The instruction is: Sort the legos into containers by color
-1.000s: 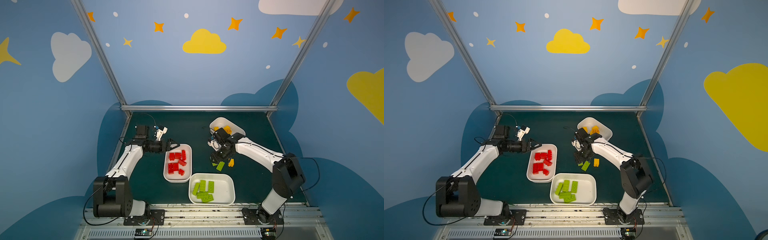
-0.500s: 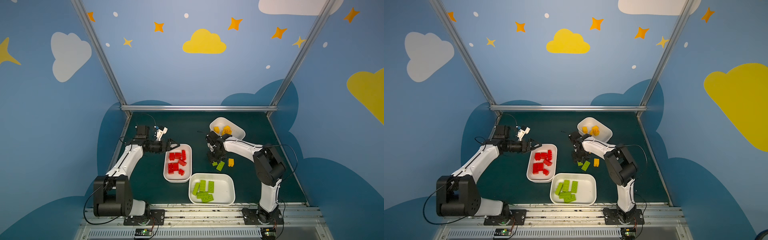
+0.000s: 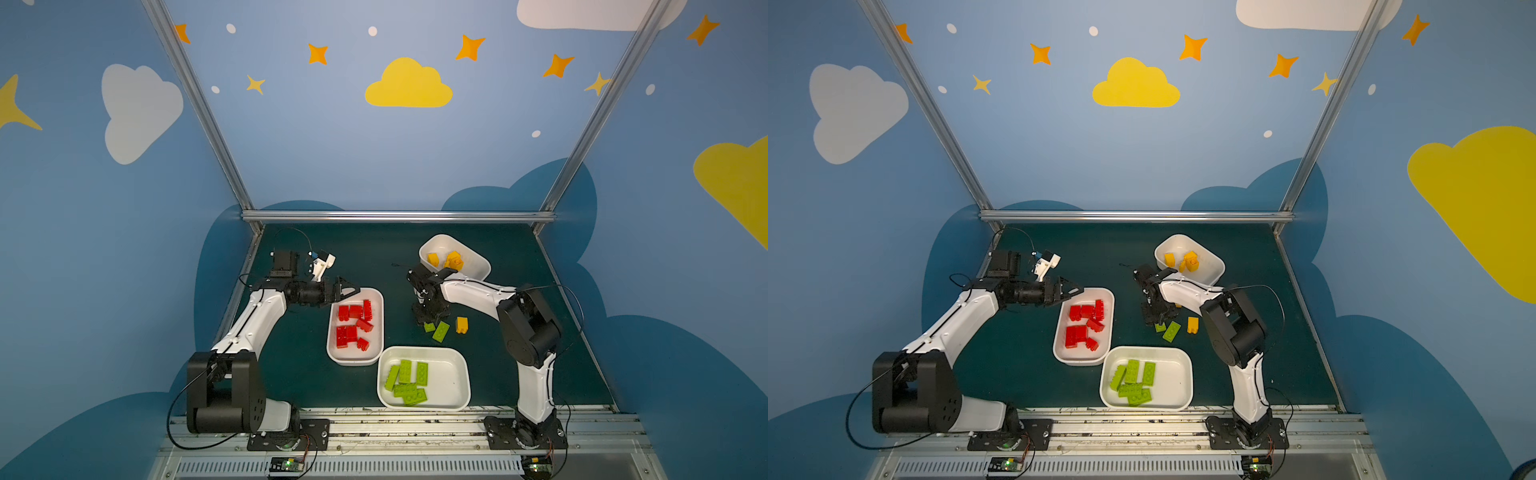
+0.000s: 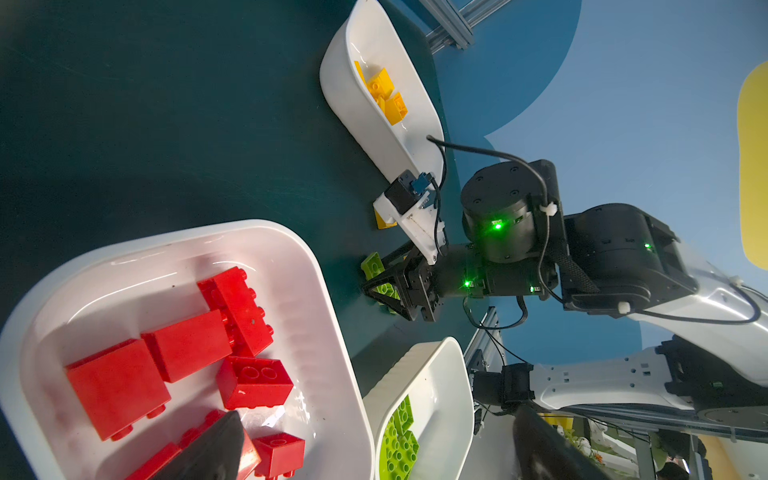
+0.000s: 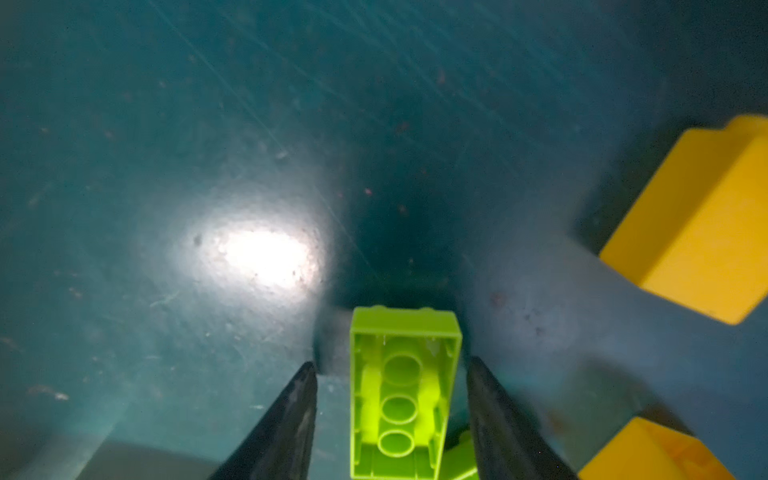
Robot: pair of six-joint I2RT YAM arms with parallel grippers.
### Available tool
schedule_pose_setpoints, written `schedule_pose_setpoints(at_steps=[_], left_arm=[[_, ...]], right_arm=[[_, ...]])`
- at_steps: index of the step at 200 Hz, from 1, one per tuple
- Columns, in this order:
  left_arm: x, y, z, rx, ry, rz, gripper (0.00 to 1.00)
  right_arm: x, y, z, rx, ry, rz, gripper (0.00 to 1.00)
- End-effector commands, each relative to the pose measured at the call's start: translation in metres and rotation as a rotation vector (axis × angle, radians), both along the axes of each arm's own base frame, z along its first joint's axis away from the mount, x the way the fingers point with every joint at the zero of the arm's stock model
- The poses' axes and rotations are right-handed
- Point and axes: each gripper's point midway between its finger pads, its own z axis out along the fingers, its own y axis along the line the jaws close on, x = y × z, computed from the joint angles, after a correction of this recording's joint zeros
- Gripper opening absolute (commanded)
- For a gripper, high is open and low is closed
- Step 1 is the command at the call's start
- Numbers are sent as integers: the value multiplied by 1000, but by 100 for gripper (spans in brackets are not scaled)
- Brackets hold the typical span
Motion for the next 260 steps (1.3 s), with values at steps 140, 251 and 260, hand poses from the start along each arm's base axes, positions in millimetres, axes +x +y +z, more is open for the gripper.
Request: schedule_pose_setpoints(at_steps=[140,251,260], left_arm=[[-13,-2,3,-26,-12,-13,99],[-8,-1,-2,-22,2,-9,99],[-8,-1,-2,-22,3,-9,99]], right_arm=[[0,0,52,76,-83,-16,57],[2,-13,49,90,-98,-43,57],[2,-11,47,95,-92,-43,57]])
